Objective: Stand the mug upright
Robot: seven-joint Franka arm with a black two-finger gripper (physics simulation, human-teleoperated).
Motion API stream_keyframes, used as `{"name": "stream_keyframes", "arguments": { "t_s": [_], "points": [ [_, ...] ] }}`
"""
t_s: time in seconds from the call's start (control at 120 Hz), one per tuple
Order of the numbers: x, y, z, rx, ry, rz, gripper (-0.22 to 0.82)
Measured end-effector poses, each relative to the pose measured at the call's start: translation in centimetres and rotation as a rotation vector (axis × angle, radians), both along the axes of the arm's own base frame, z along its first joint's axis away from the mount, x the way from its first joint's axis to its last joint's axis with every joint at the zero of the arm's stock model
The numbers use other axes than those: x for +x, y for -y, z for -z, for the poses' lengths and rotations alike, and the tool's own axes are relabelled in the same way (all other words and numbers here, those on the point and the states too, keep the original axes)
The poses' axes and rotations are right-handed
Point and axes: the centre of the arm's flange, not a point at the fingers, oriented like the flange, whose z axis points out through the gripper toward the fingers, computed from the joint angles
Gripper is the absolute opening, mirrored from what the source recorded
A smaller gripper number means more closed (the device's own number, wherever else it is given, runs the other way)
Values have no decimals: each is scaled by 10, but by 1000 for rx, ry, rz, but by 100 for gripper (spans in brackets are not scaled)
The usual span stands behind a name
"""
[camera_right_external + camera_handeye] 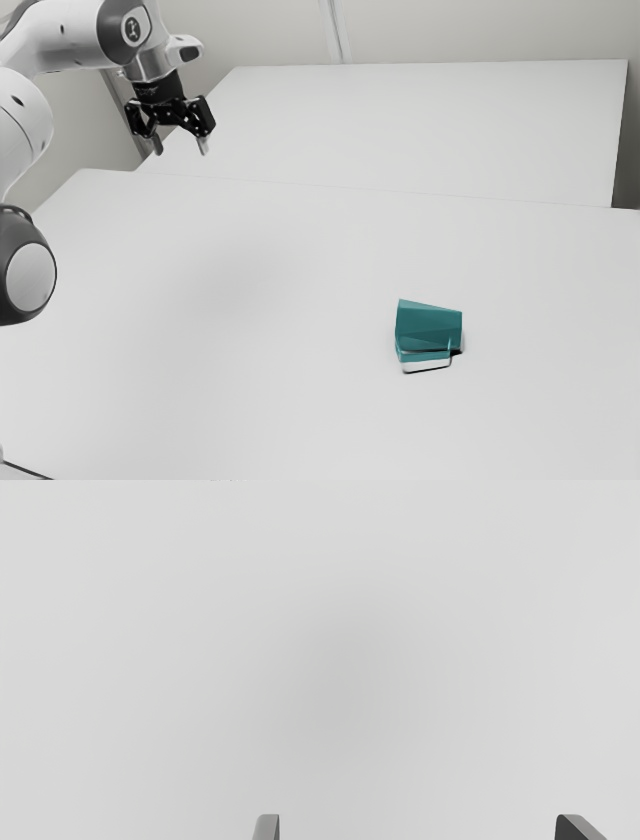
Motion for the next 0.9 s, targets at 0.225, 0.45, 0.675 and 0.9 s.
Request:
{"name": "stream_keyframes", "arguments": {
  "t_s": [0.225, 0.45, 0.675, 0.9],
  "points": [
    [-20, 48, 21, -50, -60, 61, 60],
    [-96, 123, 91, -326, -48, 48, 60],
    [-123, 187, 164, -689, -85, -51, 60],
    [-133, 226, 214, -826, -94, -19, 60]
  ]
}}
